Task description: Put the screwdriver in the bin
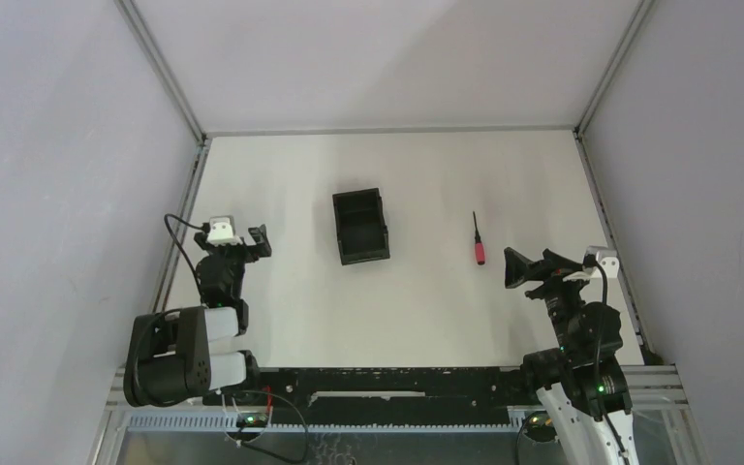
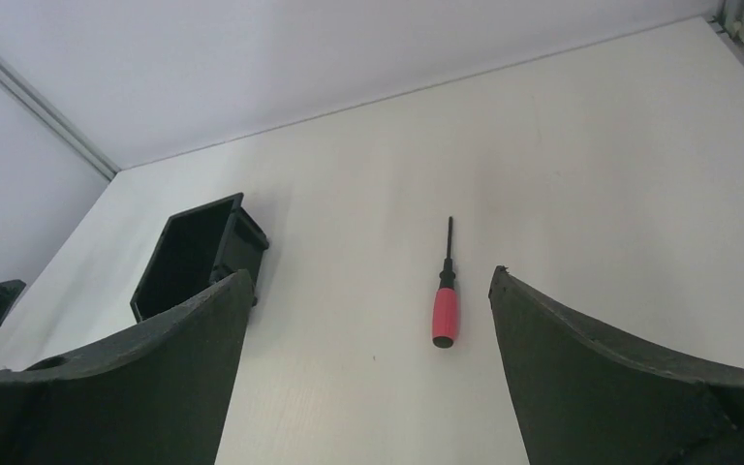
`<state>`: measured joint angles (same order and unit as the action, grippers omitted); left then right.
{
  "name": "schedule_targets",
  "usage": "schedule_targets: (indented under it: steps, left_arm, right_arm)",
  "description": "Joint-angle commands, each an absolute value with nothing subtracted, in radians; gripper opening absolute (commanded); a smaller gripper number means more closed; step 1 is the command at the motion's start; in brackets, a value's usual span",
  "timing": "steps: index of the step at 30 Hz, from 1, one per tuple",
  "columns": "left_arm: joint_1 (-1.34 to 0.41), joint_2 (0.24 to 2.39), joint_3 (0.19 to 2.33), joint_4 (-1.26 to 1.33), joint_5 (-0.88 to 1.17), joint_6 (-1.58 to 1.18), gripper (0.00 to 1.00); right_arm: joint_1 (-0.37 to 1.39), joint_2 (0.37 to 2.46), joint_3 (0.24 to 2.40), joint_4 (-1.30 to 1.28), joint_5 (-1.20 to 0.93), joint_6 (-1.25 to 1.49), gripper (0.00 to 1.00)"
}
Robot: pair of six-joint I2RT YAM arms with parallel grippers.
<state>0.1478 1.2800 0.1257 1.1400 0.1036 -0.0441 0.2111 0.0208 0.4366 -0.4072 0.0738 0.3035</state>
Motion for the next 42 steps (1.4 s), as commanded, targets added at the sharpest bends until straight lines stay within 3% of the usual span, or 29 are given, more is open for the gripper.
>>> schedule_targets:
  steps: [1, 7, 10, 15, 22, 25, 33, 38, 42]
  left_arm:
    - [0.142, 1.265, 0.15, 1.155, 0.092, -0.024, 1.0]
    - [0.141, 1.266, 0.152, 1.155, 0.092, -0.024, 1.0]
    - [0.142, 1.266, 0.152, 1.155, 0.092, -0.023, 1.0]
    - [0.142, 1.265, 0.152, 1.155, 0.092, -0.024, 1.0]
    - [0.14, 1.265, 0.151, 1.155, 0.092, -0.023, 1.0]
    - [0.139, 1.266, 0.15, 1.155, 0.092, -0.023, 1.0]
    - [0.14, 1.265, 0.15, 1.155, 0.092, -0.023, 1.0]
    - [0.14, 1.265, 0.151, 1.155, 0.092, -0.023, 1.0]
    - [0.14, 1.266, 0.151, 1.155, 0.092, -0.023, 1.0]
  right_arm:
    - [0.215, 0.015, 0.434, -0.395, 0.112, 0.34, 1.0]
    - [0.215, 0.045, 0.45, -0.29, 0.039, 0.328, 1.0]
    - [0.215, 0.161, 0.518, -0.233, -0.03, 0.308, 1.0]
    - [0.22, 0.56, 0.786, -0.368, -0.002, 0.272, 0.94]
    - [0.217, 1.208, 1.272, -0.856, 0.051, 0.218, 0.99]
    - [0.198, 1.447, 1.331, -0.951, 0.014, 0.243, 0.99]
    - [0.209, 1.779, 1.311, -0.843, 0.044, 0.235, 0.93]
    - [0.207, 1.924, 1.312, -0.77, 0.071, 0.234, 0.8]
    - [0.223, 1.976, 1.31, -0.776, 0.095, 0.23, 0.43]
